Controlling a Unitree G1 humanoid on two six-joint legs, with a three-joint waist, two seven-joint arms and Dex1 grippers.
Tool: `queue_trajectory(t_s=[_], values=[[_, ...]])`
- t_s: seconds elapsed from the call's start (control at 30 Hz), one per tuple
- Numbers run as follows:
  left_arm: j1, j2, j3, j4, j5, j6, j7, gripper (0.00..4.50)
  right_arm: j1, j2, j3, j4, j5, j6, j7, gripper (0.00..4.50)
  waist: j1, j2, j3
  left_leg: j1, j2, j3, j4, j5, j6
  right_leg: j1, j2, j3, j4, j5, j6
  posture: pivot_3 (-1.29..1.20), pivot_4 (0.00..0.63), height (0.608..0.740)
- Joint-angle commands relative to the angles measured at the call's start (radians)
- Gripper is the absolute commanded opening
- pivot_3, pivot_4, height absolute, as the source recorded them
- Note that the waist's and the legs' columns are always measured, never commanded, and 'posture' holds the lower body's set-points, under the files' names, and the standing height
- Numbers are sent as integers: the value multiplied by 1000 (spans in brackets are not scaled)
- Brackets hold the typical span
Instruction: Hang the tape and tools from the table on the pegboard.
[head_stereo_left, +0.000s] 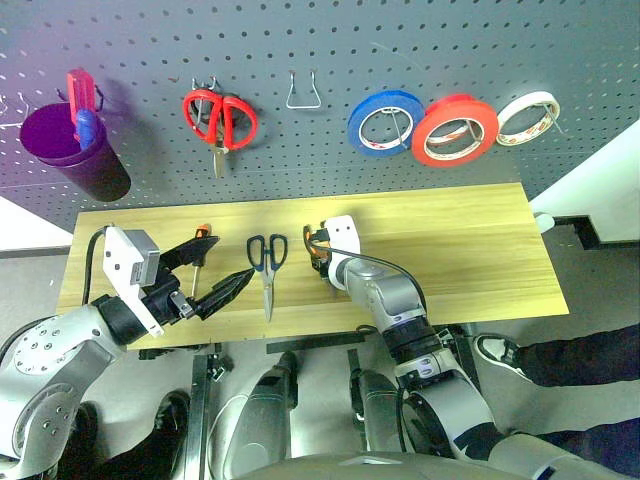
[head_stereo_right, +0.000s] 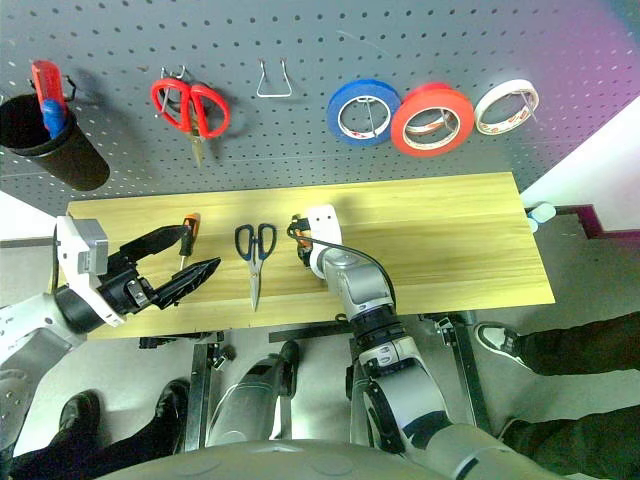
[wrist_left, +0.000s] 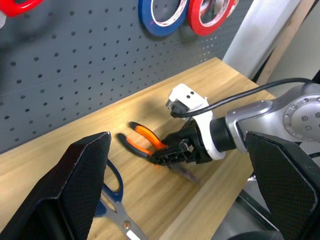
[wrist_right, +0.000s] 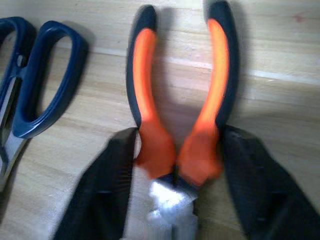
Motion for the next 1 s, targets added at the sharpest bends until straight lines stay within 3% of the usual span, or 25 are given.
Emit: queue_trajectory(t_s=[0.03,0.53,0.6,0.83,1.0], values=[[15,12,36,-40,-20,-3,4,4500,5,24,12,-11,-6,8,0,2027,0,0,0,0,0,0,0,0,0,0,0,0,0,0,0,149,391,740],[5,13,33,-28,-21,-4,4,4500,8,-19,92,-6,-73,1,52,2024,0,0,0,0,0,0,0,1,-1,0,0,-1,0,0,0,142,378,740],[3,13,31,-25,-20,-5,4,4500,5,-3,58,11,-51,13,50,2024,-1,0,0,0,0,0,0,1,-1,0,0,-1,0,0,0,143,377,740],[8,14,36,-28,-22,-3,3,4500,-34,-30,76,43,-98,-22,44,4319,3,0,0,0,0,0,0,1,-2,0,0,-1,1,0,0,147,377,740],[10,15,39,-27,-22,-4,3,4500,-54,-8,50,61,-90,-13,33,4319,3,0,0,0,0,0,0,1,-2,0,0,-1,1,0,0,147,379,740]])
